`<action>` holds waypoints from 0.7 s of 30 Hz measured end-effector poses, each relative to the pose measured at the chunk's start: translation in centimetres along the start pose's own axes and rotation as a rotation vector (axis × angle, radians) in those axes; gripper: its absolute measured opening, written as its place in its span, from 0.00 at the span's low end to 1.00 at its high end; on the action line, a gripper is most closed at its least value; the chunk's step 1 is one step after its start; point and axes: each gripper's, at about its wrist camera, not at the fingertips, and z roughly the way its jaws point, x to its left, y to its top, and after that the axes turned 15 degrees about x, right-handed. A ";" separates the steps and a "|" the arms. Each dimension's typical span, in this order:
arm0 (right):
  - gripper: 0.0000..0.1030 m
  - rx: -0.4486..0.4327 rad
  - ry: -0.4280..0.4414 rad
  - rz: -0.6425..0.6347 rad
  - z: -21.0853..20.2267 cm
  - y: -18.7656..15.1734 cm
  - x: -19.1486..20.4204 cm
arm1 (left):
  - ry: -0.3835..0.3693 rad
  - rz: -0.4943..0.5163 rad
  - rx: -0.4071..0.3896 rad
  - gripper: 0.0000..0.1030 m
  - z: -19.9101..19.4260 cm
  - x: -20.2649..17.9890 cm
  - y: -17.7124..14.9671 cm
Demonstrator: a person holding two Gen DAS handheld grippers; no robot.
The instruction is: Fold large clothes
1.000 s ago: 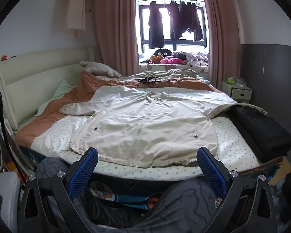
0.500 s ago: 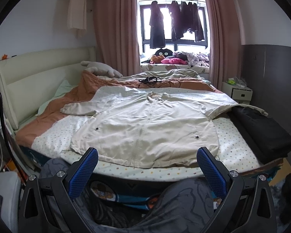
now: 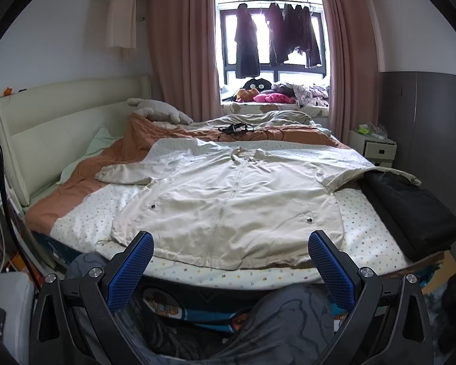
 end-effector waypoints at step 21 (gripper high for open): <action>0.99 0.015 -0.012 0.018 -0.2 0.1 0.0 | -0.011 -0.014 -0.009 0.99 -0.3 0.5 -0.5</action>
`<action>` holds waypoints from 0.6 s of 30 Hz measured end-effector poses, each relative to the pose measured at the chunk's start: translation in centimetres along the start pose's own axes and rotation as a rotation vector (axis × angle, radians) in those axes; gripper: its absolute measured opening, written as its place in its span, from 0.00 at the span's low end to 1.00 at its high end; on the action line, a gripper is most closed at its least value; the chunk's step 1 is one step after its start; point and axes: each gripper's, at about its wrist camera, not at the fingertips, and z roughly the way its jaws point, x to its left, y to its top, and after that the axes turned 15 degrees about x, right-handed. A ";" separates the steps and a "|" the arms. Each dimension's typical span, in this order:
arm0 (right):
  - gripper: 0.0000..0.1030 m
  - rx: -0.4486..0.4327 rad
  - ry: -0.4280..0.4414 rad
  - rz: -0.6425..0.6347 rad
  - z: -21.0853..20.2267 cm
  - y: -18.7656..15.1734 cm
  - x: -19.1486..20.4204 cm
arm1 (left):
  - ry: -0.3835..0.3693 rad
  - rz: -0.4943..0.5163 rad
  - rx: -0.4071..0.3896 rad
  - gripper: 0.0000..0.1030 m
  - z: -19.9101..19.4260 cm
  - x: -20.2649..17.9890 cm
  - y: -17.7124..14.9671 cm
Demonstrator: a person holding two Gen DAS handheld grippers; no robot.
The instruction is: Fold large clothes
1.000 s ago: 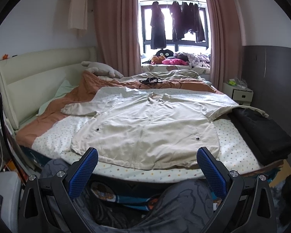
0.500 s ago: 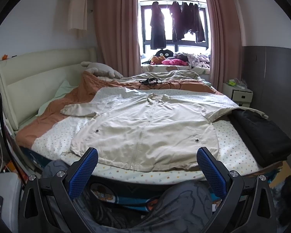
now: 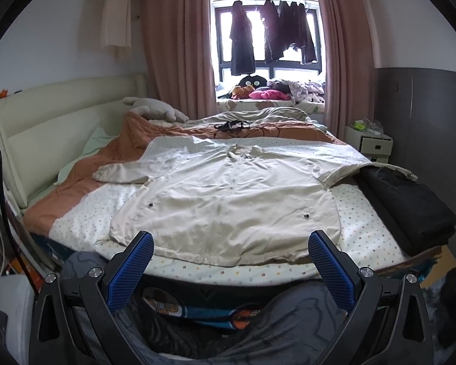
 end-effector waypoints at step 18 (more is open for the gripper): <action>0.99 -0.030 0.038 -0.022 -1.4 1.9 2.2 | 0.019 -0.025 0.015 0.99 -0.6 1.9 0.7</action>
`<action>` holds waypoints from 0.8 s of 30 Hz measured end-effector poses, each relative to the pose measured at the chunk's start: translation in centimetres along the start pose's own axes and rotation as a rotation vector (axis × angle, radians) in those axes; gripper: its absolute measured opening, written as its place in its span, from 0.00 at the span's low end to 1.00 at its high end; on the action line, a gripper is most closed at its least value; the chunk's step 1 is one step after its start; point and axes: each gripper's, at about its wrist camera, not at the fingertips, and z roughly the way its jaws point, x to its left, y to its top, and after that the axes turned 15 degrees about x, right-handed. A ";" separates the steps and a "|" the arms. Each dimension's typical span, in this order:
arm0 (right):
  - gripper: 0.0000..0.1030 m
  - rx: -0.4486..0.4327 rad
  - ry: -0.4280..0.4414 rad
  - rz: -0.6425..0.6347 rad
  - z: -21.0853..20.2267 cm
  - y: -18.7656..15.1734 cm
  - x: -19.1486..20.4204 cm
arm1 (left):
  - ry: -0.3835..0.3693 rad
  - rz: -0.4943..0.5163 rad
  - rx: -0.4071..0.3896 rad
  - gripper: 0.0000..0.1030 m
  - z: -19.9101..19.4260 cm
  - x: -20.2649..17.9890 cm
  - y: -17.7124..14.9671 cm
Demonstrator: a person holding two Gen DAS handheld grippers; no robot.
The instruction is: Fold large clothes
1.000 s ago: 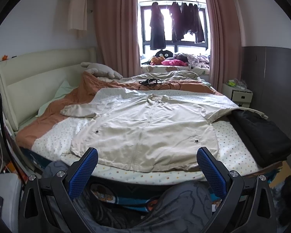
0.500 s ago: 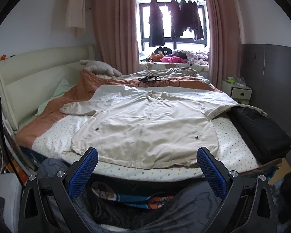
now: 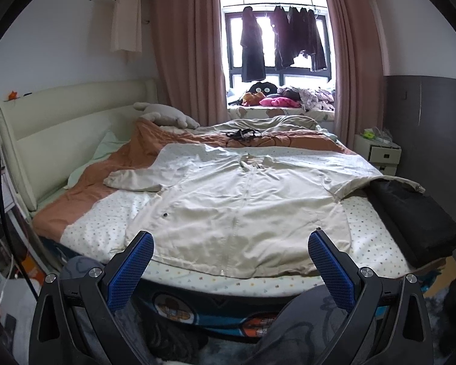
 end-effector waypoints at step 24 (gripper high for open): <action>0.99 0.086 0.076 0.018 12.7 7.4 -2.4 | 0.070 -0.066 0.166 0.99 13.3 2.3 6.1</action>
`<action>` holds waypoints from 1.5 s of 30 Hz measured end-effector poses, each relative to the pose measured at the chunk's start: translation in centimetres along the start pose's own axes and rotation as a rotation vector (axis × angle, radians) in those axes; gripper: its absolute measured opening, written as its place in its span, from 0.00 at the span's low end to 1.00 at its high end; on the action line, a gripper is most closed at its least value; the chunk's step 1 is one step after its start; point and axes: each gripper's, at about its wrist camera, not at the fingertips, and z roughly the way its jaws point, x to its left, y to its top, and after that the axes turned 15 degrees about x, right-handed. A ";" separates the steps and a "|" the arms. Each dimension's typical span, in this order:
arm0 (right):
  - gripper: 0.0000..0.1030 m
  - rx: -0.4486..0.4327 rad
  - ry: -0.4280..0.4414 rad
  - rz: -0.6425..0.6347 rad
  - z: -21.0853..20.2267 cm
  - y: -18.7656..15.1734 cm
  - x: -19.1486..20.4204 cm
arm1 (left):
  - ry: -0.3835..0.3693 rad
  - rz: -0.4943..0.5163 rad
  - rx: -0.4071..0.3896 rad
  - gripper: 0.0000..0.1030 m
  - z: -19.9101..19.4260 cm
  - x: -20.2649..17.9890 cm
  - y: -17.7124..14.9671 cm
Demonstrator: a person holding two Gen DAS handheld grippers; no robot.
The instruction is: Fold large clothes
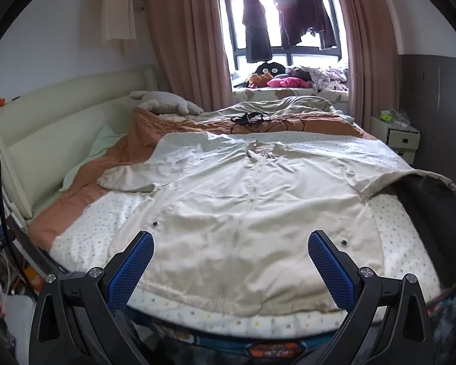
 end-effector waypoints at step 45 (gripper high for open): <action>0.81 0.367 0.096 -0.121 36.6 18.1 3.3 | -0.040 -0.481 0.316 0.51 39.9 21.2 22.7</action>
